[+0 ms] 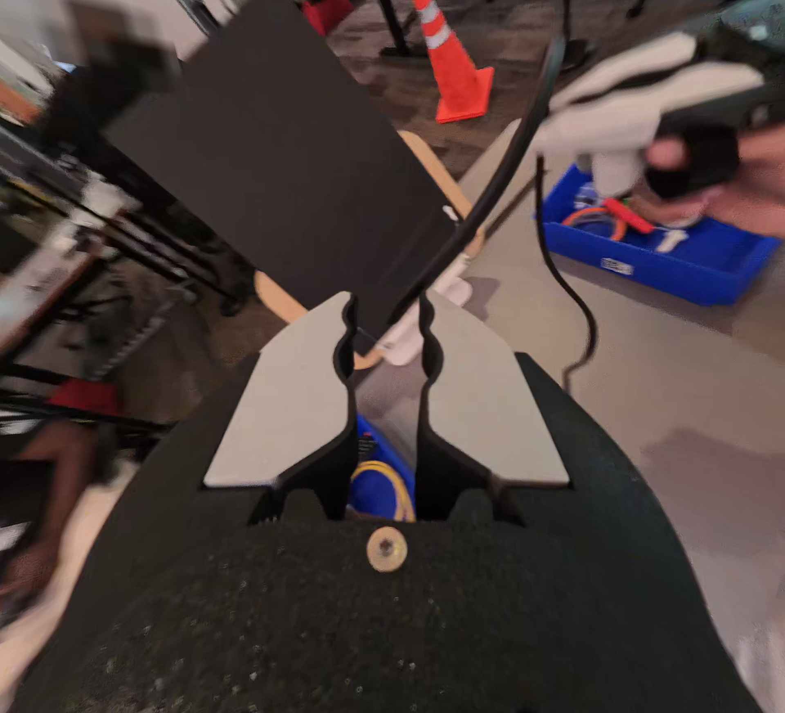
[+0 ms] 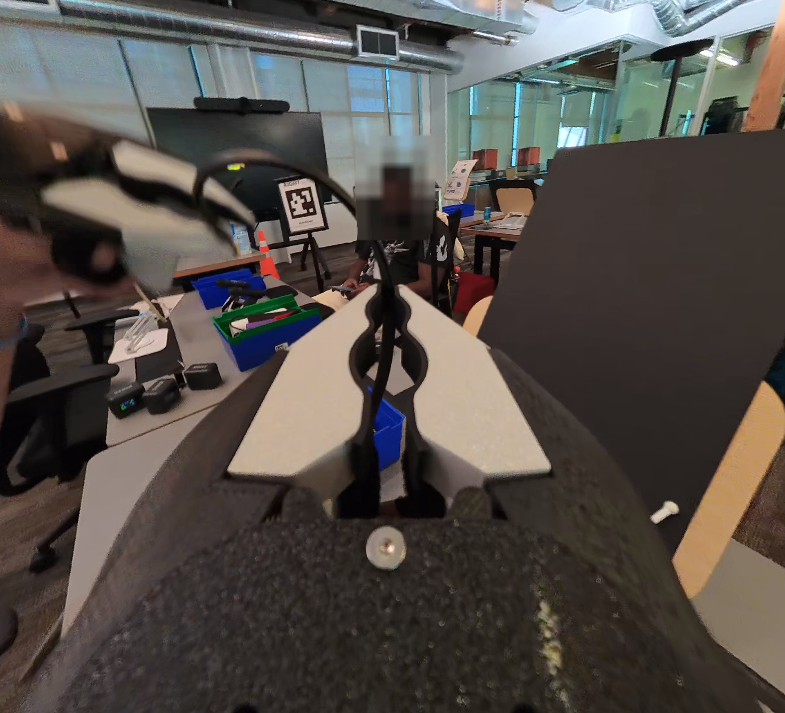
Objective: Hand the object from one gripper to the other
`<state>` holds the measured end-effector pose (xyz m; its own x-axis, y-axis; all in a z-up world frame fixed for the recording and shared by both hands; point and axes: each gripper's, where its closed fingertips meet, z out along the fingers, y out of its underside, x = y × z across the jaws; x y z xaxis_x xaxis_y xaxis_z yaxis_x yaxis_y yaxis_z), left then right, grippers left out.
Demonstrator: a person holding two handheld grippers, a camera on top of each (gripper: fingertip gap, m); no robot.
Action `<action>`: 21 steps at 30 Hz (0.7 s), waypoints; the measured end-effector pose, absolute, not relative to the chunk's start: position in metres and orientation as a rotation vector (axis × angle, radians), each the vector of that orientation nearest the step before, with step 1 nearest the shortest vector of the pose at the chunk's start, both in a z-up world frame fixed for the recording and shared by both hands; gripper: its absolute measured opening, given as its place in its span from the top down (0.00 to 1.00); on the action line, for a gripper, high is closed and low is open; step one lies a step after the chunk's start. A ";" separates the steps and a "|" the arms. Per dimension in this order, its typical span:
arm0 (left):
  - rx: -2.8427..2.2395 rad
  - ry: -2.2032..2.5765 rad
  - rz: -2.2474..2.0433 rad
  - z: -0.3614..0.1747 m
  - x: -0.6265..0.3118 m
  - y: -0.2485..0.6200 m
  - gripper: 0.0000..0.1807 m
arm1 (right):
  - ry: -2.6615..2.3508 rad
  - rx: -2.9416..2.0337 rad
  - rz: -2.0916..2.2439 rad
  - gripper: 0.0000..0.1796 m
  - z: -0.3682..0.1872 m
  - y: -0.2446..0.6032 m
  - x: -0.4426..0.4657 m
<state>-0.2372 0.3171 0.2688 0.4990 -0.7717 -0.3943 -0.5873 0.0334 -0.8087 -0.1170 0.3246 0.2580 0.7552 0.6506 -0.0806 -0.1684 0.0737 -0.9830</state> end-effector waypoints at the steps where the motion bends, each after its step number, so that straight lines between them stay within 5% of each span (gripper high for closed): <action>1: -1.675 1.182 -0.308 0.247 -0.238 0.314 0.83 | -0.415 -1.372 0.643 0.98 0.261 0.327 -0.113; 8: -1.626 1.309 -0.616 0.095 -0.203 0.292 0.74 | -0.431 -1.354 0.699 0.98 0.272 0.320 -0.125; 13: -1.505 1.336 -0.845 0.058 -0.150 0.275 0.66 | -0.478 -1.337 0.686 0.98 0.266 0.300 -0.141; 21: -1.375 1.431 -1.083 0.047 -0.128 0.232 0.81 | -0.477 -1.332 0.676 0.98 0.261 0.292 -0.140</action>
